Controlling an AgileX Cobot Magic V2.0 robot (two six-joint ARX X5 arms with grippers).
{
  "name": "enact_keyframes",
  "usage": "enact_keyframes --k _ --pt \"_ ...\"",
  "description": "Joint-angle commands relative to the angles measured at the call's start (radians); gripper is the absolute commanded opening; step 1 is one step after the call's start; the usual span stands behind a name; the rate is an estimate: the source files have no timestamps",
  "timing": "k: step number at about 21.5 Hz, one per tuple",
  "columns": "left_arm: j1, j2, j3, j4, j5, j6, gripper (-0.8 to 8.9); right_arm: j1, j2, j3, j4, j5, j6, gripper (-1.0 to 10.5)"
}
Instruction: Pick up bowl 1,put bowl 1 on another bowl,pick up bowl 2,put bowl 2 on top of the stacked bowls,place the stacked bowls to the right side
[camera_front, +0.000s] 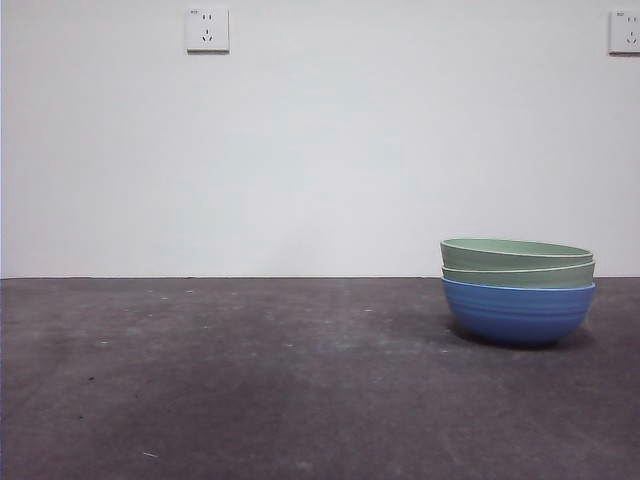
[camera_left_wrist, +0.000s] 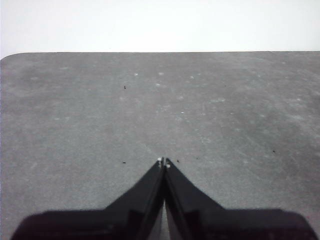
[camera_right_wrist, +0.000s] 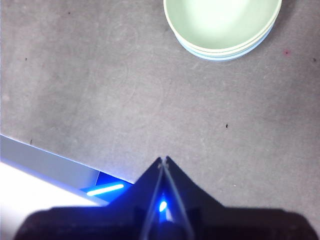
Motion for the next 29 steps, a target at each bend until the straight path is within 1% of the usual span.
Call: enact_keyframes --k 1,6,8,9,10,12,14,17,19,22,25,29 --pt "0.003 -0.003 -0.014 0.002 -0.002 -0.006 -0.03 0.001 0.0 0.0 0.005 0.002 -0.005 0.0" --pt "0.003 -0.003 -0.014 0.002 -0.002 -0.006 -0.03 0.001 0.0 0.0 0.005 0.002 -0.005 0.0" --pt "0.003 -0.003 -0.014 0.002 -0.002 -0.006 -0.03 0.001 0.0 0.0 0.005 0.003 -0.017 0.0" --pt "0.003 -0.003 -0.014 0.002 -0.002 -0.006 -0.03 -0.013 -0.005 0.0 0.032 0.008 -0.051 0.0" --pt "0.003 -0.003 -0.014 0.002 -0.002 -0.006 -0.03 -0.033 -0.03 -0.001 0.069 0.007 -0.056 0.0" --pt "0.003 -0.003 -0.014 0.002 -0.002 -0.006 -0.03 -0.067 -0.104 -0.005 0.189 -0.002 -0.023 0.0" --pt "0.003 -0.003 -0.014 0.002 -0.002 -0.006 -0.03 -0.078 -0.198 -0.048 0.334 -0.004 0.002 0.0" --pt "0.003 -0.003 -0.014 0.002 -0.002 -0.006 -0.03 -0.109 -0.375 -0.224 0.547 -0.002 0.008 0.0" --pt "0.003 -0.003 -0.014 0.002 -0.002 -0.006 -0.03 -0.133 -0.496 -0.406 0.741 0.001 0.012 0.0" --pt "0.003 -0.003 -0.014 0.002 -0.002 -0.006 -0.03 -0.148 -0.647 -0.653 0.977 0.005 0.011 0.0" --pt "0.003 -0.003 -0.014 0.002 -0.002 -0.006 -0.03 -0.152 -0.731 -0.798 1.096 0.013 0.011 0.0" --pt "0.003 -0.003 -0.014 0.002 -0.002 -0.006 -0.03 -0.152 -0.826 -0.935 1.121 0.09 0.014 0.0"
